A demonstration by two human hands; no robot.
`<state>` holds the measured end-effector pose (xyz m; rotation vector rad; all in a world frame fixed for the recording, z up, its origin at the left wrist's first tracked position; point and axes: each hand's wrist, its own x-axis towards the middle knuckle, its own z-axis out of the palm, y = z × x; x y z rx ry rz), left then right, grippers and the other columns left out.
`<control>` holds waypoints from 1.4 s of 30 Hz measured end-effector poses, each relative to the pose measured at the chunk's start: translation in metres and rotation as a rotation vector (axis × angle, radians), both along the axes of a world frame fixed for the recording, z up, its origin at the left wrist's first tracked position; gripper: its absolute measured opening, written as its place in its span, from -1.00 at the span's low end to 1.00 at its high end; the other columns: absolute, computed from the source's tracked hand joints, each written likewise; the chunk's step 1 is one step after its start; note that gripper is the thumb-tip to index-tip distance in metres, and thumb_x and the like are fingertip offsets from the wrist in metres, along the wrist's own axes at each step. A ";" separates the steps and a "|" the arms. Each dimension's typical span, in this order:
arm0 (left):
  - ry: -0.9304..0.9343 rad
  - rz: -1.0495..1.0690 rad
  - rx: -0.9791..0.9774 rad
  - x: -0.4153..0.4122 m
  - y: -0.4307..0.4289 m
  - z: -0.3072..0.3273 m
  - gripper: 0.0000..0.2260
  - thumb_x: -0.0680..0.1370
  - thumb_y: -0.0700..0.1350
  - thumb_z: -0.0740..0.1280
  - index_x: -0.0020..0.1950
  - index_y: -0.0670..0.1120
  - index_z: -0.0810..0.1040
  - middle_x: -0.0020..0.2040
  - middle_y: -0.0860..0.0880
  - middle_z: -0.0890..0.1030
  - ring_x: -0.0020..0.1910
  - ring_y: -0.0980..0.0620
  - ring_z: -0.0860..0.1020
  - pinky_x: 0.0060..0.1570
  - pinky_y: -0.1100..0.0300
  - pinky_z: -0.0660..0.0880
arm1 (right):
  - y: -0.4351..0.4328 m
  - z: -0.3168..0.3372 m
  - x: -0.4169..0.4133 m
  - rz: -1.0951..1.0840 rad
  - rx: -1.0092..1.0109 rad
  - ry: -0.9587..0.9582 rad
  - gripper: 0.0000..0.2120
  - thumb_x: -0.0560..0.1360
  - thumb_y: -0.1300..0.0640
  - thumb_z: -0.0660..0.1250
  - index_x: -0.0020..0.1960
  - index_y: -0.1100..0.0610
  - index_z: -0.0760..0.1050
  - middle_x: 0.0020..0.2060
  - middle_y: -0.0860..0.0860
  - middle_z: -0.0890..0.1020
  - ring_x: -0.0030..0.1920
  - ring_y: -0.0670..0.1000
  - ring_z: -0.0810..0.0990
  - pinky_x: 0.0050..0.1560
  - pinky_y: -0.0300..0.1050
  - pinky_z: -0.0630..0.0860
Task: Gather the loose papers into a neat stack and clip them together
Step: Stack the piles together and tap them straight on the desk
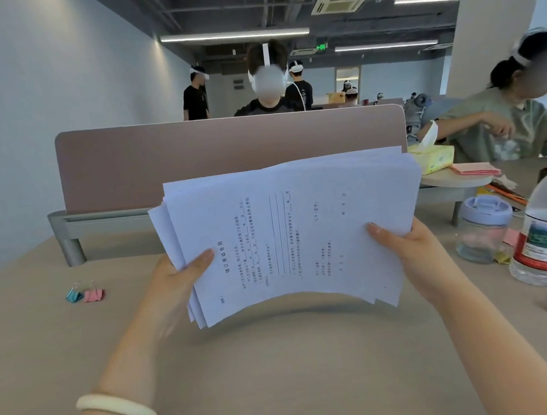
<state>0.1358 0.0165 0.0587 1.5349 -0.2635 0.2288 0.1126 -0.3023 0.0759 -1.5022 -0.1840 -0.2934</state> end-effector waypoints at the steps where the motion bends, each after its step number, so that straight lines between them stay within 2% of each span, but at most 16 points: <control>1: -0.006 -0.014 -0.008 0.000 0.001 -0.001 -0.88 0.51 -0.06 0.36 0.03 0.06 0.59 -0.06 0.16 0.71 -0.05 0.15 0.67 -0.13 0.20 0.57 | 0.000 -0.001 0.000 0.012 -0.001 0.000 -0.65 0.49 0.10 0.35 0.27 0.06 0.48 0.14 0.00 0.66 0.14 0.08 0.64 0.16 0.12 0.54; 5: -0.022 -0.069 -0.026 0.003 0.004 -0.005 -0.45 0.12 0.22 0.56 0.04 0.05 0.59 -0.04 0.10 0.71 -0.08 0.12 0.68 -0.20 0.25 0.62 | -0.001 -0.004 0.001 0.056 0.003 0.014 -0.58 0.41 0.07 0.39 0.26 0.07 0.49 0.13 0.02 0.67 0.12 0.09 0.65 0.10 0.07 0.57; 8: -0.016 -0.080 -0.067 0.006 0.008 -0.011 -0.52 0.25 0.05 0.57 0.12 0.04 0.56 0.02 0.06 0.70 -0.05 0.09 0.68 -0.17 0.21 0.63 | 0.000 -0.008 0.001 0.097 -0.018 0.041 -0.56 0.37 0.06 0.41 0.24 0.07 0.51 0.11 0.01 0.68 0.09 0.06 0.67 0.05 0.01 0.57; 11: 0.020 -0.054 -0.091 0.007 0.008 -0.021 -0.34 0.11 0.21 0.57 0.15 0.03 0.55 0.05 0.04 0.69 -0.01 0.05 0.68 -0.24 0.28 0.60 | -0.002 -0.017 0.004 0.094 -0.041 0.098 -0.50 0.30 -0.05 0.50 0.21 0.03 0.53 0.09 -0.01 0.69 0.09 0.05 0.67 0.03 -0.02 0.56; 15: 0.099 0.007 -0.151 0.013 -0.005 -0.033 -0.76 0.46 -0.10 0.42 0.11 0.01 0.55 0.07 -0.04 0.68 0.03 -0.06 0.66 -0.11 0.12 0.63 | 0.001 -0.032 0.010 0.026 -0.020 0.204 -0.67 0.41 0.05 0.47 0.15 0.07 0.57 0.03 0.02 0.71 0.07 0.11 0.68 0.16 0.14 0.56; 18: 0.112 0.026 -0.125 0.013 -0.010 -0.030 -0.76 0.51 -0.14 0.36 0.18 -0.04 0.53 0.11 -0.08 0.66 0.09 -0.11 0.63 0.04 -0.01 0.57 | 0.005 -0.029 0.010 -0.049 -0.002 0.202 -0.77 0.46 0.12 0.42 0.11 0.09 0.58 0.01 0.02 0.71 0.02 0.11 0.69 0.15 0.18 0.56; 22: -0.013 0.055 -0.045 0.005 0.003 0.000 -0.33 0.28 0.06 0.54 0.33 -0.05 0.42 0.25 -0.07 0.59 0.18 -0.06 0.59 0.18 -0.04 0.52 | 0.004 0.010 -0.005 -0.253 -0.200 0.057 -0.88 0.47 0.14 0.40 -0.06 -0.05 0.52 -0.08 -0.08 0.65 -0.10 -0.02 0.62 -0.09 -0.07 0.57; 24: -0.152 0.228 0.035 -0.002 0.007 0.024 -0.17 0.29 0.03 0.56 0.46 0.10 0.22 0.45 0.05 0.35 0.38 0.09 0.37 0.30 0.14 0.35 | 0.008 0.045 -0.016 -0.295 -0.372 -0.057 -0.87 0.48 0.14 0.39 -0.10 -0.08 0.50 -0.14 -0.13 0.60 -0.14 -0.06 0.58 -0.15 -0.12 0.49; 26: -0.273 0.284 0.173 -0.015 0.001 0.046 -0.06 0.26 0.05 0.56 0.46 0.29 0.05 0.48 0.27 0.19 0.40 0.32 0.19 0.23 0.40 0.20 | 0.021 0.086 -0.024 -0.206 -0.623 -0.172 -0.79 0.48 0.17 0.38 -0.16 -0.16 0.49 -0.20 -0.20 0.57 -0.19 -0.13 0.55 -0.20 -0.20 0.47; 28: -0.242 0.185 0.319 -0.029 -0.014 0.058 -0.12 0.19 0.17 0.54 0.37 0.39 0.12 0.34 0.44 0.29 0.25 0.49 0.29 0.06 0.46 0.28 | 0.041 0.120 -0.028 -0.109 -0.909 -0.228 -0.81 0.49 0.16 0.37 -0.14 -0.15 0.53 -0.21 -0.20 0.57 -0.20 -0.15 0.54 -0.22 -0.25 0.47; 30: -0.148 0.077 0.296 -0.031 -0.022 0.054 -0.30 0.12 0.22 0.57 0.22 0.25 0.43 0.15 0.34 0.56 0.04 0.37 0.57 -0.09 0.30 0.52 | 0.066 0.142 -0.025 -0.067 -1.161 -0.302 -0.86 0.49 0.12 0.37 0.03 -0.04 0.57 -0.14 -0.13 0.55 -0.10 -0.05 0.53 -0.09 -0.11 0.51; 33: -0.088 0.076 0.107 -0.020 -0.023 0.038 -0.68 0.26 0.02 0.55 -0.05 -0.01 0.62 -0.11 0.06 0.73 -0.14 0.00 0.70 -0.25 0.16 0.65 | 0.094 0.153 -0.020 -0.074 -1.373 -0.406 -0.81 0.46 0.07 0.39 0.07 -0.02 0.55 -0.12 -0.12 0.50 -0.05 -0.02 0.46 -0.07 -0.08 0.46; 36: -0.042 0.041 -0.068 -0.014 -0.017 0.026 -0.87 0.44 -0.21 0.44 -0.03 -0.10 0.62 -0.07 -0.03 0.72 -0.18 0.00 0.70 -0.29 0.19 0.63 | 0.088 0.159 -0.020 -0.108 -1.442 -0.357 -0.86 0.43 0.03 0.41 -0.10 0.09 0.54 -0.26 -0.08 0.48 -0.17 0.02 0.45 -0.23 -0.10 0.35; 38: -0.035 -0.013 -0.152 -0.013 -0.011 0.020 -0.69 0.29 -0.05 0.56 -0.01 -0.06 0.63 -0.03 -0.05 0.71 -0.13 -0.01 0.70 -0.26 0.18 0.62 | 0.062 0.158 -0.015 -0.188 -1.405 -0.246 -0.83 0.42 0.05 0.43 -0.25 0.06 0.48 -0.32 -0.07 0.48 -0.23 0.03 0.47 -0.27 -0.12 0.33; 39: -0.034 -0.032 -0.187 -0.012 -0.007 0.019 -0.54 0.16 0.07 0.61 -0.01 -0.04 0.64 -0.01 -0.05 0.71 -0.10 -0.01 0.70 -0.25 0.17 0.62 | 0.047 0.153 -0.014 -0.181 -1.276 -0.171 -0.85 0.42 0.07 0.45 -0.22 0.03 0.48 -0.28 -0.07 0.55 -0.22 0.01 0.52 -0.23 -0.15 0.40; 42: -0.046 -0.072 -0.261 -0.010 -0.004 0.018 -0.34 0.02 0.19 0.61 0.04 -0.03 0.63 0.02 -0.06 0.71 -0.06 -0.05 0.69 -0.23 0.13 0.62 | 0.029 0.112 -0.013 0.043 -0.616 0.015 -0.75 0.44 0.13 0.44 0.09 -0.02 0.51 0.02 -0.04 0.68 0.01 -0.01 0.67 0.09 -0.09 0.58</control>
